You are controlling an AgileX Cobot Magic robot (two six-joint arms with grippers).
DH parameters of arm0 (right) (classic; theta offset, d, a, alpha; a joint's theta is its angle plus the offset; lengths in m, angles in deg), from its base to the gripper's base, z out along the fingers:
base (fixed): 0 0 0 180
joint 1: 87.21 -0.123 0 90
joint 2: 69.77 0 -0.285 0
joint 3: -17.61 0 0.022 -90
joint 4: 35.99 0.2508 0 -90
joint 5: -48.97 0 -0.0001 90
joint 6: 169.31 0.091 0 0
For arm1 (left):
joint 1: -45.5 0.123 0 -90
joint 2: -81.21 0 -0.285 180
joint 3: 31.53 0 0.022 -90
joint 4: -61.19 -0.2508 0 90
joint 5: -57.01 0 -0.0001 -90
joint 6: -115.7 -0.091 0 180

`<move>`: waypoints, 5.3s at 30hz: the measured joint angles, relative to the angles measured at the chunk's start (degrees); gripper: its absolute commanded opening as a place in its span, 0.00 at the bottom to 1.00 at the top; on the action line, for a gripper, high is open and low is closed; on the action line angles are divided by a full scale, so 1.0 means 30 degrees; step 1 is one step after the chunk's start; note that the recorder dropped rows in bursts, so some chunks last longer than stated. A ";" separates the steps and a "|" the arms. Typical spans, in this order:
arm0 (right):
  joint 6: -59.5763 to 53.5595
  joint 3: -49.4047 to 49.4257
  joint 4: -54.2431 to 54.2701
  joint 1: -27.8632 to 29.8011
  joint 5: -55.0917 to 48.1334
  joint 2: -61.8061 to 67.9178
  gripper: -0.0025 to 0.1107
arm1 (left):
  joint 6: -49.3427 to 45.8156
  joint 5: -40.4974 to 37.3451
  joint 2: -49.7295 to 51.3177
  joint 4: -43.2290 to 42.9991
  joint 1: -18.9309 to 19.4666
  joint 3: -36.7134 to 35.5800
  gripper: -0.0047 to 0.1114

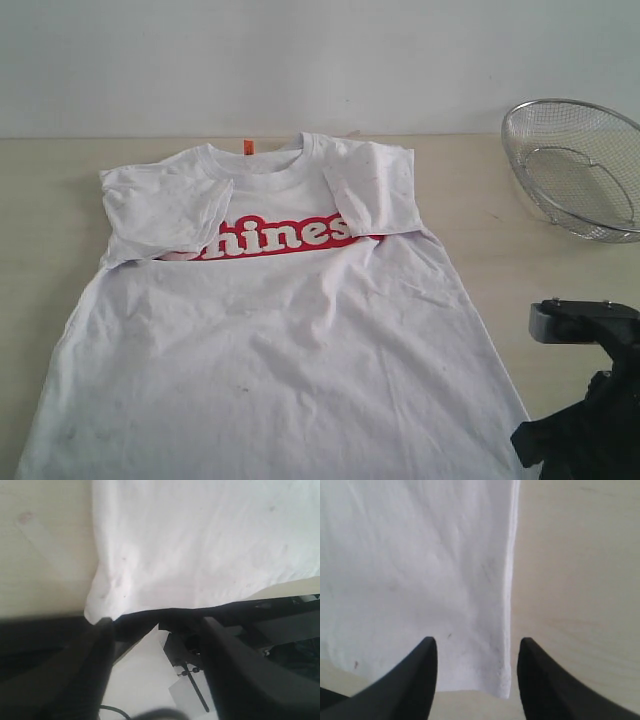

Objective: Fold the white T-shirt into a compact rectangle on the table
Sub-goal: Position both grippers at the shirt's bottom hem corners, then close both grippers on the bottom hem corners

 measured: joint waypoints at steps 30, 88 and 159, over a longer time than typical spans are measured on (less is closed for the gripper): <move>-0.0150 0.0042 0.0369 0.0000 0.0112 0.1373 0.42 | 0.0280 0.4116 0.5938 0.0651 0.0000 -0.0653 0.52; -0.0104 -0.0054 0.0614 0.0000 0.1348 0.3147 0.41 | -0.4849 0.6743 0.6699 0.4525 0.0000 -0.1619 0.08; -0.0975 -0.1938 0.0815 0.0529 0.1632 0.2743 0.50 | -0.6572 0.4999 0.1321 0.7830 0.0000 0.0740 0.08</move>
